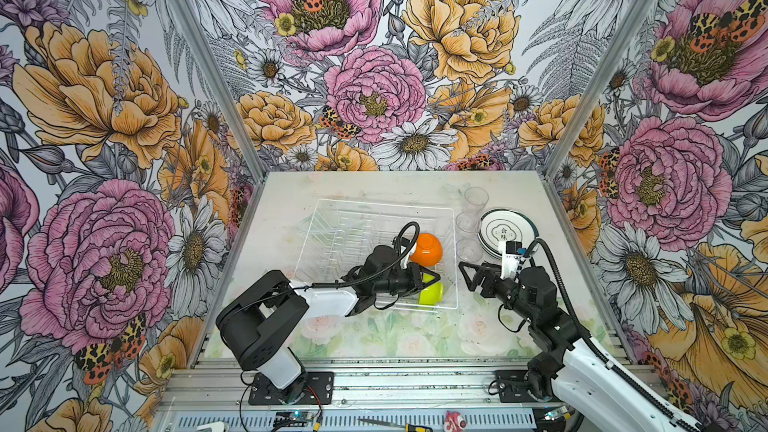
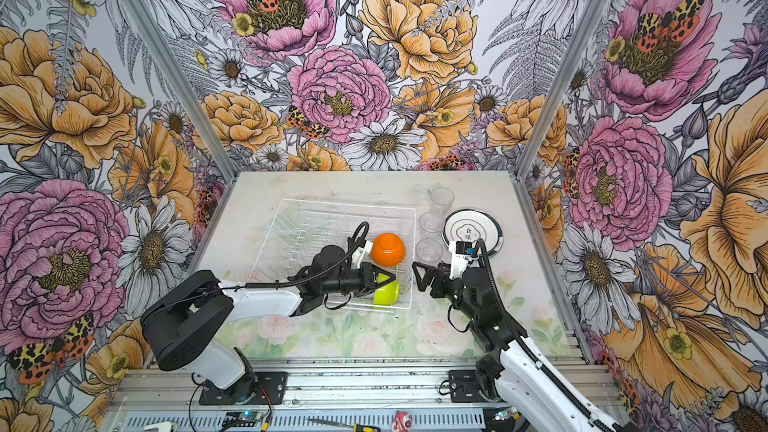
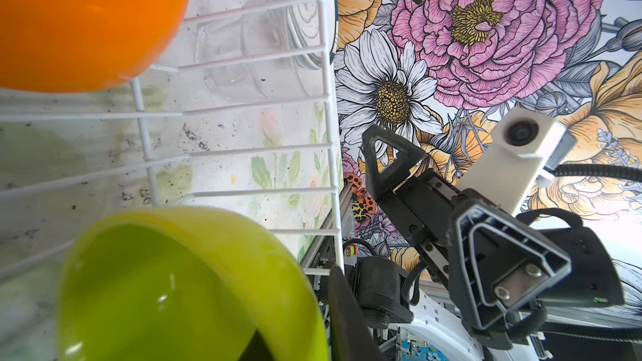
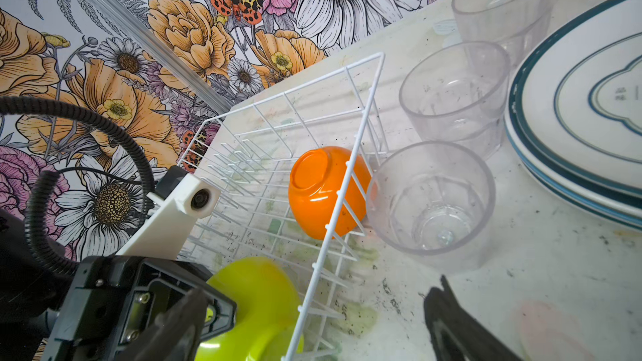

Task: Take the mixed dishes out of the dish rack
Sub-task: 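Lift the lime-green bowl out of the rack with the left gripper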

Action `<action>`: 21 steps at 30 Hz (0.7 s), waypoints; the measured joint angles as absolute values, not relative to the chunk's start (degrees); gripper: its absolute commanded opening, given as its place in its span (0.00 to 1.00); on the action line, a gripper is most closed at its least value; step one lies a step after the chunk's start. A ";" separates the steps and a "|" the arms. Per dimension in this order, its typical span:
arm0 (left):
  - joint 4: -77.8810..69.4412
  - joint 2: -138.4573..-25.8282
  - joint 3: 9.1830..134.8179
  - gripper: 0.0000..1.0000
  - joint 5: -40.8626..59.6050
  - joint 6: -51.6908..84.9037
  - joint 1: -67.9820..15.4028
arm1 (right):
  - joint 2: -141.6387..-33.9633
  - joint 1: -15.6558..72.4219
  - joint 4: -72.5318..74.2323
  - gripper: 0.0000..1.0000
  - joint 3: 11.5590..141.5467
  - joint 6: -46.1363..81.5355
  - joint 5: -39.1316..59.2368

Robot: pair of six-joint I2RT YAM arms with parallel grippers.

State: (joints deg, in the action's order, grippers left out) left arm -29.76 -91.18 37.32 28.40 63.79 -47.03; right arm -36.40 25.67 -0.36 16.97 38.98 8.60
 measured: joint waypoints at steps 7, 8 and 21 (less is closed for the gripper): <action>-24.62 -90.78 40.07 0.08 27.88 60.53 -47.13 | -35.90 25.67 -0.64 0.98 16.97 38.89 8.64; -22.81 -90.43 40.66 0.06 27.42 59.61 -47.16 | -35.90 25.67 -0.64 0.98 16.97 38.70 8.67; -1.10 -85.89 53.89 0.00 19.38 47.40 -51.44 | -29.67 25.67 -2.59 0.98 16.97 38.44 5.39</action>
